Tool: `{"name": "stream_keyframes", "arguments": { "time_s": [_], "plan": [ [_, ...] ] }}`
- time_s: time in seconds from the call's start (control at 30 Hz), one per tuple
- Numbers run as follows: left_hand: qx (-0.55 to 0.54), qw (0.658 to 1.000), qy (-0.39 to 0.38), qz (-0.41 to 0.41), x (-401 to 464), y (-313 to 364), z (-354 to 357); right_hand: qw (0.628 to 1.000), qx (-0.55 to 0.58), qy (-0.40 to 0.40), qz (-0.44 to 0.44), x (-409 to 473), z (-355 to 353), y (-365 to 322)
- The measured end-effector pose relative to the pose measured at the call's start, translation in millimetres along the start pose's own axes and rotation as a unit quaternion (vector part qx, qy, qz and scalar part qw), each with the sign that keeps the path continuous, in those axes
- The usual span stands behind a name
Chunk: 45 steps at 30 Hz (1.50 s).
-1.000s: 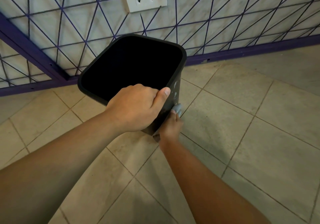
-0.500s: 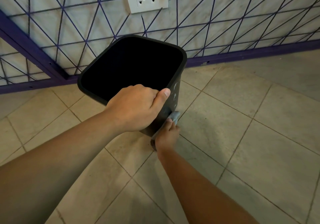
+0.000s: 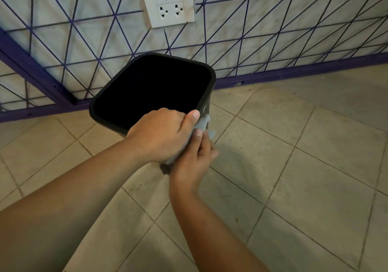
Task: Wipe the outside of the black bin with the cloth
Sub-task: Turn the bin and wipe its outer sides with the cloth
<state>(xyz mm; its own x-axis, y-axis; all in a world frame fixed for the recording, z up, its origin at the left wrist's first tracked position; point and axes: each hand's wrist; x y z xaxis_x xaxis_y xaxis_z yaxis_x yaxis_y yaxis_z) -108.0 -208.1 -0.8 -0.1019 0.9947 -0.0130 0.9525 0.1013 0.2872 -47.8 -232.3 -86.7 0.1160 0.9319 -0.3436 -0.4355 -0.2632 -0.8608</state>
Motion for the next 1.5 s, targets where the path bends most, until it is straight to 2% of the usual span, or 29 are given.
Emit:
{"name": "stream_keyframes", "arguments": {
  "time_s": [0.07, 0.23, 0.4, 0.47, 0.6, 1.0, 1.07, 1.2, 1.33, 1.43, 1.5],
  "plan": [
    [-0.005, 1.000, -0.002, -0.002, 0.8, 1.9, 0.5, 0.998, -0.043, 0.008, -0.049, 4.5, -2.5, 8.6],
    [-0.001, 1.000, 0.000, -0.001, 2.4, 3.6, 0.7, 0.984, -0.173, -0.009, -0.048, 26.8, -5.9, 12.6],
    [-0.007, 1.000, 0.001, -0.004, 4.5, 3.0, 1.1, 0.982, -0.178, -0.048, -0.041, 20.1, -10.6, 3.2],
    [-0.005, 1.000, -0.001, -0.003, 4.3, 4.2, 0.1, 0.981, -0.188, -0.036, -0.019, 28.1, -8.4, 5.7],
    [-0.005, 1.000, 0.006, -0.014, 4.5, 5.7, 0.3, 0.989, -0.139, -0.023, -0.035, 26.5, -2.9, 6.7],
    [-0.026, 0.999, -0.002, -0.023, 8.3, 3.7, -2.0, 0.989, -0.141, -0.027, -0.035, 31.7, -4.5, 2.0],
    [-0.035, 0.999, -0.003, -0.027, 8.5, 4.0, -1.8, 0.992, -0.112, -0.028, -0.058, 38.6, -1.2, 2.7],
    [-0.027, 0.999, -0.010, -0.028, 9.1, 1.9, -3.6, 0.982, -0.096, -0.035, -0.161, 18.1, -6.7, 22.0],
    [-0.023, 0.999, -0.005, -0.025, 9.1, 3.0, -3.5, 0.984, -0.127, -0.045, -0.119, 38.9, -11.3, 22.4],
    [-0.019, 0.999, 0.002, -0.026, 8.8, 2.3, -3.0, 0.980, -0.090, -0.055, -0.168, 33.3, -6.4, 17.5],
    [-0.015, 1.000, -0.001, -0.027, 8.0, 2.5, -3.0, 0.975, -0.125, -0.063, -0.175, 28.6, -13.0, 25.4]
  ]
}}
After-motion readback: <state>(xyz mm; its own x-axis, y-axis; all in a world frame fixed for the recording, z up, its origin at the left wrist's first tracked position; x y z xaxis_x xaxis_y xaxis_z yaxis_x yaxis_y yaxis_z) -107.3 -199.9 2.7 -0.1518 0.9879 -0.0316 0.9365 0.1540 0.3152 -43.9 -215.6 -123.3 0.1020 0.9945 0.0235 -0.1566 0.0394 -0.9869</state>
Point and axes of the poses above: each hand's wrist, its own x-axis towards the middle knuckle, its own z-axis out of the palm, y = z × x, and after that the axes turned 3 degrees about x, right-handed
